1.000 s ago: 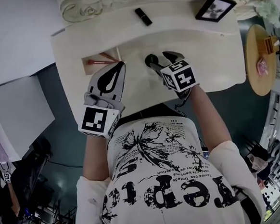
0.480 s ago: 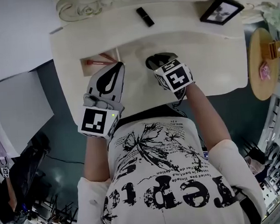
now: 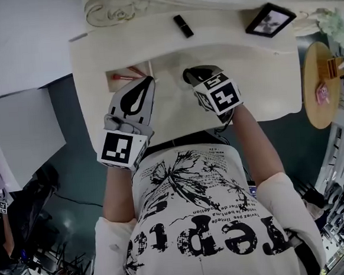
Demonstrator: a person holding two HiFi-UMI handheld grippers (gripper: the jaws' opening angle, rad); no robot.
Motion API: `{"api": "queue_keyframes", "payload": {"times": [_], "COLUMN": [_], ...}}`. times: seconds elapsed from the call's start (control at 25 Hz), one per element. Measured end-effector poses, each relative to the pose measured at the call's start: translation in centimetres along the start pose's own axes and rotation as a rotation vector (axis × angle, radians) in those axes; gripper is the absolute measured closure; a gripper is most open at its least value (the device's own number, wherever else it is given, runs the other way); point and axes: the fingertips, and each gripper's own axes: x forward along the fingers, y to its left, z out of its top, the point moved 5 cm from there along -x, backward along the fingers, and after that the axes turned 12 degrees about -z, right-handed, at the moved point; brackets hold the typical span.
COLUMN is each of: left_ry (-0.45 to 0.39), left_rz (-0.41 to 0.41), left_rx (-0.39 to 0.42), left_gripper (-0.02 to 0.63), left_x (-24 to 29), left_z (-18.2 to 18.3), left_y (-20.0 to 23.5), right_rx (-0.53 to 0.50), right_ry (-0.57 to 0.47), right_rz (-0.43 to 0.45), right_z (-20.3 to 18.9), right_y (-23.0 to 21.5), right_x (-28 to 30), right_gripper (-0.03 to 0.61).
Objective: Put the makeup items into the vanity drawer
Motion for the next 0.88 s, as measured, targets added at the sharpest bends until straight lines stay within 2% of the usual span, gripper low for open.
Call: {"api": "queue_keyframes", "payload": {"times": [0.2,0.4,0.76,0.88], "left_ry": [-0.037,-0.082,-0.127,-0.106], "left_rz": [0.027,0.088,0.245,0.295], "left_rx": [0.029,0.05,0.039,0.02], "left_gripper": [0.6,0.6,0.6,0.6], "left_x": [-2.2,-5.5,-12.5,-14.6], "left_z": [1.3,2.4,2.5,1.5], "left_y": [-0.1,0.2,1.0,1.4], "right_rx": [-0.016,-0.07,-0.211,-0.237], "right_ry": [-0.085,-0.145,-0.175,-0.167], "right_rz": [0.02,0.041,0.136,0.171], "right_z": [3.5,6.9,11.5,11.9], "right_y": [1.4,4.1,11.4,13.8], "right_x": [-2.2,-3.3,-2.6,-1.6], "right_gripper": [0.534,0.534,0.531,0.528]}}
